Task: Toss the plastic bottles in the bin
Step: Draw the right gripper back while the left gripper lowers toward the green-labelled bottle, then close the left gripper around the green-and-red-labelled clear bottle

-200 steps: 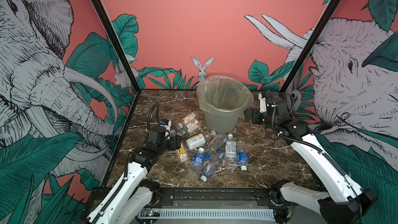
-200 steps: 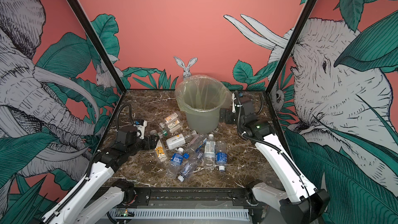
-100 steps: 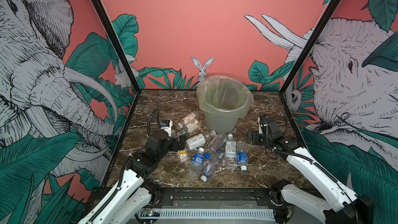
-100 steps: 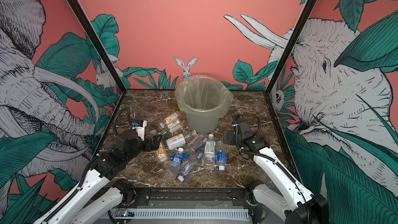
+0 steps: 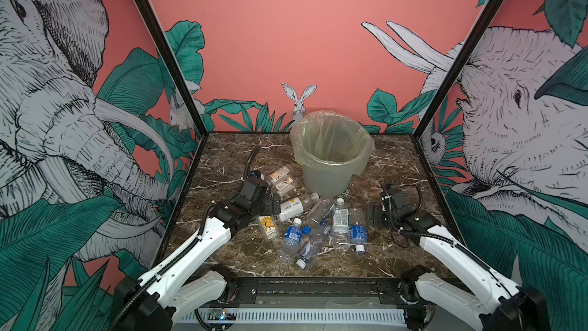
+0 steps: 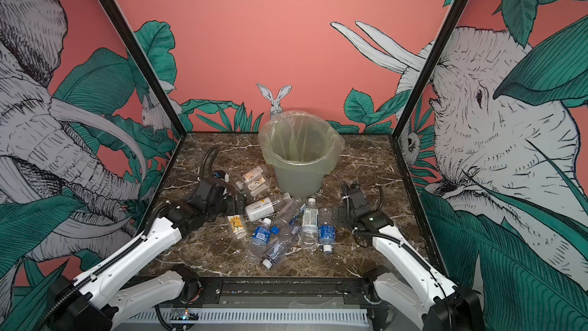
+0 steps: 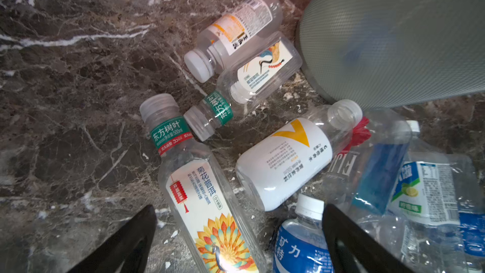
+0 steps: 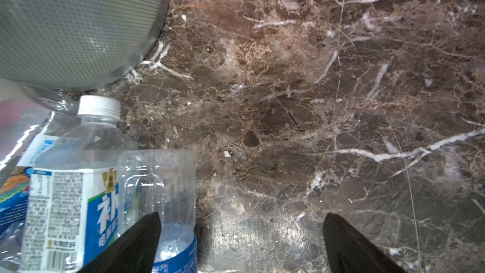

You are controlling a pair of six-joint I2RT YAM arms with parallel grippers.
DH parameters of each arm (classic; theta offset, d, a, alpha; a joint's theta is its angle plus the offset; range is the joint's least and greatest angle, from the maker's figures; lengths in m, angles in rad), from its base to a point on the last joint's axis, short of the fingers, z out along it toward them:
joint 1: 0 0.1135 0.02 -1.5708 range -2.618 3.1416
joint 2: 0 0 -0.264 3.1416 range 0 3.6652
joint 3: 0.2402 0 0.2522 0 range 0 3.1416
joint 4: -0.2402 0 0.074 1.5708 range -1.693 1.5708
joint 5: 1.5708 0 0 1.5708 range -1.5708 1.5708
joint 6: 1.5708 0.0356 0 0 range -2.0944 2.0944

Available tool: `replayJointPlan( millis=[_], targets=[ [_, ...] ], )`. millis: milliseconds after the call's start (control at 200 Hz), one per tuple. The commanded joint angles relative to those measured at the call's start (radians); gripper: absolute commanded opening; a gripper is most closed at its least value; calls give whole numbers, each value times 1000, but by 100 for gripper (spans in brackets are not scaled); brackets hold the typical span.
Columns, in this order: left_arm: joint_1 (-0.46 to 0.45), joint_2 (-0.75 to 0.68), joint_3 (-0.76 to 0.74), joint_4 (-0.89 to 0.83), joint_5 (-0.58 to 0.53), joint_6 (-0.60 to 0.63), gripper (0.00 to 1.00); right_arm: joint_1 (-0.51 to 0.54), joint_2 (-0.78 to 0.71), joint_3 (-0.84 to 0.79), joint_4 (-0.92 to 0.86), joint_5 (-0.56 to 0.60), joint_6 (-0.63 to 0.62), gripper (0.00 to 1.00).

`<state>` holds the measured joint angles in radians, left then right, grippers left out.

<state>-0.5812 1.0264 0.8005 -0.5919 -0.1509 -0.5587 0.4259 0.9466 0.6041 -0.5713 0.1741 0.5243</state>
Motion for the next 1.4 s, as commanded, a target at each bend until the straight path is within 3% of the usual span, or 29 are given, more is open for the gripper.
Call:
replayJointPlan(
  millis=[0, 100, 515, 985, 1395],
  targets=[
    [-6, 21, 41, -109, -55, -76, 99, 5, -42, -35, 48, 43, 23, 99],
    [-6, 62, 57, -163, -93, -127, 99, 5, -48, -57, 53, 79, 16, 99],
    [-6, 166, -21, -82, -38, -223, 94, 3, -72, -76, 56, 97, 19, 99],
    [-6, 281, -55, -1, 4, -241, 93, 1, -62, -75, 60, 94, 18, 99],
    [-5, 254, -88, -19, -35, -236, 87, 2, -49, -73, 62, 94, 20, 99]
  ],
)
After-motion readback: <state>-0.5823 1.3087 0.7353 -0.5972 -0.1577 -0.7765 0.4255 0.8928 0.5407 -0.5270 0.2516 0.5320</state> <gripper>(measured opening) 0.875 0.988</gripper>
